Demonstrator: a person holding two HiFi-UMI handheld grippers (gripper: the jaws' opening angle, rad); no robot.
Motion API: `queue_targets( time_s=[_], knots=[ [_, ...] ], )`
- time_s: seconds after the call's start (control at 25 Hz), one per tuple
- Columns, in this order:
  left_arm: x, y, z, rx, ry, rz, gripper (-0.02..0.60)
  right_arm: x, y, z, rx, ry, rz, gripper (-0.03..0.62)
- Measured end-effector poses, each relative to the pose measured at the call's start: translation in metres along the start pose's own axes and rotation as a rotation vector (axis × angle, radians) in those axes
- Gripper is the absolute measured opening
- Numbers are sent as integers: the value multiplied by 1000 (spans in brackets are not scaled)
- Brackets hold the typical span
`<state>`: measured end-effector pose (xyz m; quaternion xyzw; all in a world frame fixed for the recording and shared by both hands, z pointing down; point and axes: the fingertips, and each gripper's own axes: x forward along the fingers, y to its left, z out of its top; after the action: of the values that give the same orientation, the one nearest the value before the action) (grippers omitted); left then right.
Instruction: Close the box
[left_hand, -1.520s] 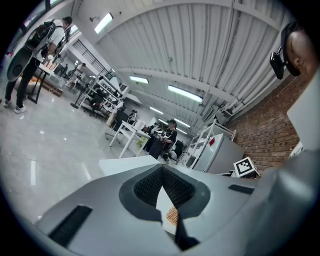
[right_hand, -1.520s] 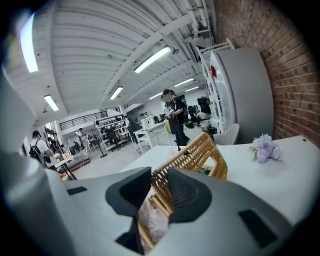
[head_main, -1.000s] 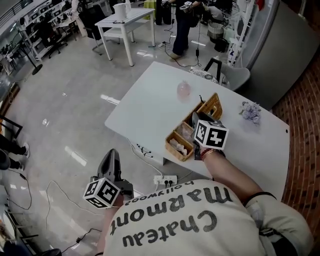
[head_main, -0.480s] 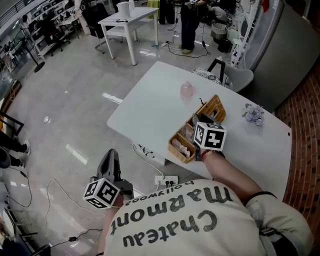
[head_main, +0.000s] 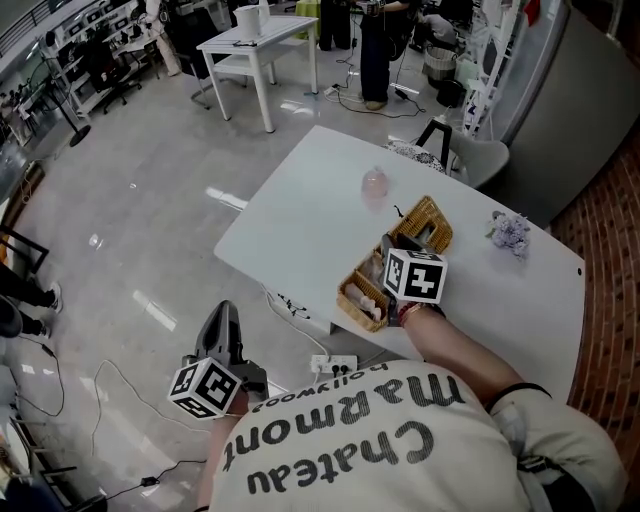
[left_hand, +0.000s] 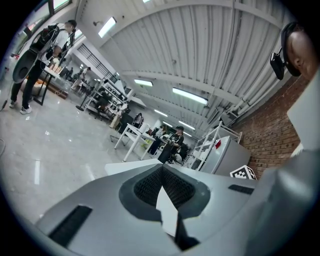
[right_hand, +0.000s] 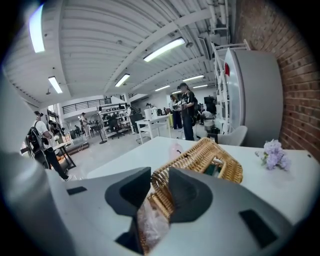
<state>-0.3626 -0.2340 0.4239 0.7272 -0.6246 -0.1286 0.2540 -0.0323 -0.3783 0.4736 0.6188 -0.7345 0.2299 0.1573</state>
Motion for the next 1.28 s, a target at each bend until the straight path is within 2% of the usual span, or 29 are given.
queue_targets(
  time_s=[0.2,0.28,0.32,0.36,0.44,0.68,0.84,0.96,1.08,1.2,1.28],
  knots=[
    [1,0,1,2,2,2,2,7,2,-7,35,30,11,117],
    [1,1,1,2,5,3,2,11,-4,-14,70,60,-12,112],
    [1,1,0,2,6,5,2,12,-9,-20,88,80,-36,45],
    [1,2,0,2,7,7,2,13,-14,-26,105,101,-59,17],
    [0,2,-2,5,11,11,2,15,-21,-33,135,122,-72,3],
    [6,-6,-7,11,35,-1,2,9,-14,-40,259,160,4,3],
    [13,-23,-16,14,79,-29,2,-3,-3,-44,356,192,104,3],
    [20,-42,-28,3,119,-53,2,-19,11,-36,412,182,246,3],
    [23,-70,-39,7,159,-69,2,-45,24,-17,436,127,416,3],
    [23,-99,-49,24,197,-78,2,-71,26,2,447,56,531,3],
    [21,-121,-51,20,184,-97,2,-89,23,13,459,11,596,3]
  ],
)
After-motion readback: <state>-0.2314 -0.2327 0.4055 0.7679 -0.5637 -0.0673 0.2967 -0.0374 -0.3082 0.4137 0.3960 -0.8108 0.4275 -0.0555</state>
